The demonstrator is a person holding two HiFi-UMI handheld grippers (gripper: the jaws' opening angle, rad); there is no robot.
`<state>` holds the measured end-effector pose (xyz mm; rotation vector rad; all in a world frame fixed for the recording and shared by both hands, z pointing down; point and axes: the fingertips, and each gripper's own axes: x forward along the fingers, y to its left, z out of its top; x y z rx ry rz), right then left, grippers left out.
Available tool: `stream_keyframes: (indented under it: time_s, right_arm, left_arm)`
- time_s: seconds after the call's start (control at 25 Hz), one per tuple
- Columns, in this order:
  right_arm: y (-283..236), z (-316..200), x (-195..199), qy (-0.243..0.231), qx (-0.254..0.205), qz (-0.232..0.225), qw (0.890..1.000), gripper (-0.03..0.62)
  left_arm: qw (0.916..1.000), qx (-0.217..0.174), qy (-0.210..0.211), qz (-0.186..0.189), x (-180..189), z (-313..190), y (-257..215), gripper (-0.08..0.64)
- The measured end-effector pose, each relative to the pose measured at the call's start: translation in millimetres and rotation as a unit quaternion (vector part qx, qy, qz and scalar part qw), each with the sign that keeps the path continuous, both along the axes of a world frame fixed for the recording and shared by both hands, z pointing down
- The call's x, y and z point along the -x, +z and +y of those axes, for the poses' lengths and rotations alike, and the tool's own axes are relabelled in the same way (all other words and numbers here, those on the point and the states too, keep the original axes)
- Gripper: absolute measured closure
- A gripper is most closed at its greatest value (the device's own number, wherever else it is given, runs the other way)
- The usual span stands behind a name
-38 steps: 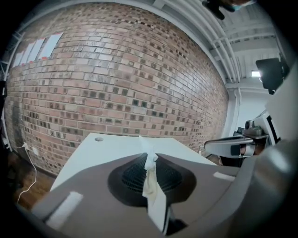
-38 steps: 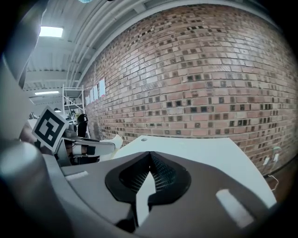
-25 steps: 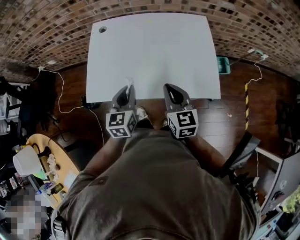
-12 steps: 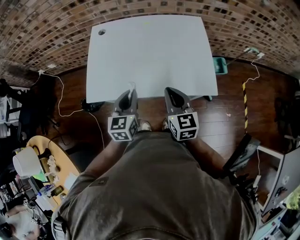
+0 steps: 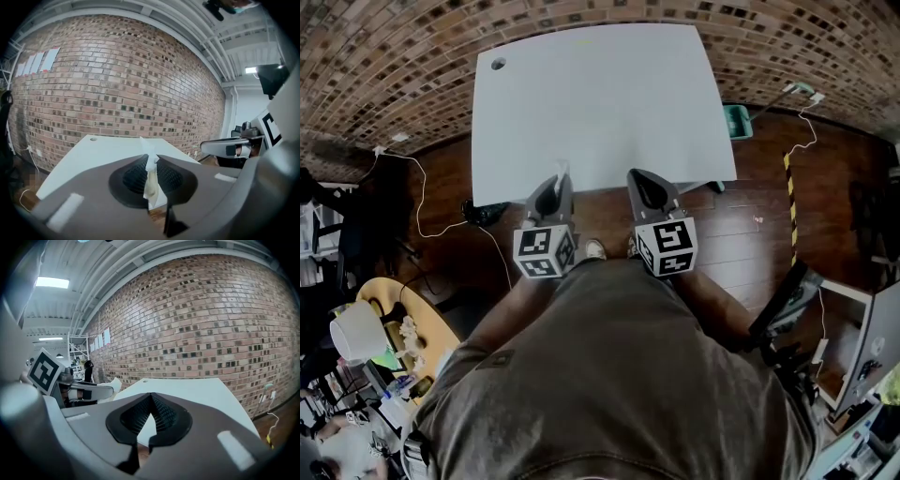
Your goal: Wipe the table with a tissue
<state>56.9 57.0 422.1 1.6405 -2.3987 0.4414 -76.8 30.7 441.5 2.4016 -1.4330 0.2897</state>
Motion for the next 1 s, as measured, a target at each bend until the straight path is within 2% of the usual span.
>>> stream_keyframes:
  time_s: [1.0]
  right_arm:
    - [6,1,-2,-0.008,0.004,0.007,1.000,0.580]
  left_arm:
    - [1.0000,0.002,0.000,0.004,-11,-3,2,0.535]
